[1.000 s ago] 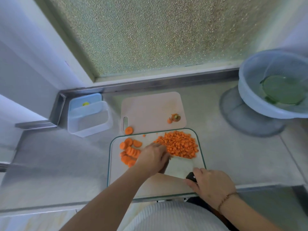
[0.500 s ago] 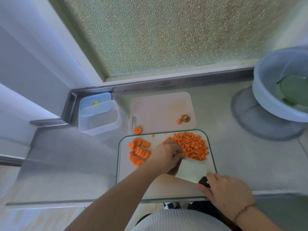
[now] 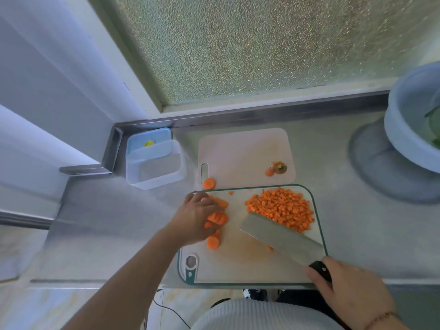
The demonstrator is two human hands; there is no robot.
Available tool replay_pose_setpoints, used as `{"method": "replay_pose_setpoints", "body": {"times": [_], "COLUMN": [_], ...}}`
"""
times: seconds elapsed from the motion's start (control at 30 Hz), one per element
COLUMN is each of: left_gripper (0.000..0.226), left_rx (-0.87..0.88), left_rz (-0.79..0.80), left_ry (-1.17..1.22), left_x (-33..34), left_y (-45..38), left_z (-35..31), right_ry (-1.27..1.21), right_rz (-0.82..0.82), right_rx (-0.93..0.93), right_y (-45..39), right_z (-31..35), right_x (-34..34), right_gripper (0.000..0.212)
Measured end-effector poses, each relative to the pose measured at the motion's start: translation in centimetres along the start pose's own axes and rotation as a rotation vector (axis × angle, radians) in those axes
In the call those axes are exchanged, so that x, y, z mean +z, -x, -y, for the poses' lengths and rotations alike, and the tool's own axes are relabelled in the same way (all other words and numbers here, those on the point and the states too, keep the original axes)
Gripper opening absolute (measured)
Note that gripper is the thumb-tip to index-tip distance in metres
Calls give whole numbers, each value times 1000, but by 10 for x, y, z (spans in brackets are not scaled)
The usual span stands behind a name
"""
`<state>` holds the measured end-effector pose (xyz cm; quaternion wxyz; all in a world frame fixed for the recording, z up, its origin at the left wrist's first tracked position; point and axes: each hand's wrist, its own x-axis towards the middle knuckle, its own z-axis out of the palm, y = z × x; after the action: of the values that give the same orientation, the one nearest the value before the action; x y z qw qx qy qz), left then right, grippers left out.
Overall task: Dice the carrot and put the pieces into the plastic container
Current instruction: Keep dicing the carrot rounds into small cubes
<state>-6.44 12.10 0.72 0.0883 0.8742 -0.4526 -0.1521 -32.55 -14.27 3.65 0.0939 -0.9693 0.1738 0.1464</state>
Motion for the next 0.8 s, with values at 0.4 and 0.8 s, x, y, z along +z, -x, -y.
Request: {"method": "replay_pose_setpoints", "body": {"times": [0.4, 0.8], "left_gripper": [43, 13], "left_rx": [-87, -177], "left_rz": [-41, -350], "left_ry": [-48, 249], "left_x": [16, 10], "left_y": [-18, -18], "left_z": [-19, -19], "right_ry": [-153, -673], "right_rz": [32, 95], "right_rx": [9, 97], "right_y": [-9, -6], "right_z": [13, 19], "right_x": [-5, 2], "right_gripper": [75, 69]}}
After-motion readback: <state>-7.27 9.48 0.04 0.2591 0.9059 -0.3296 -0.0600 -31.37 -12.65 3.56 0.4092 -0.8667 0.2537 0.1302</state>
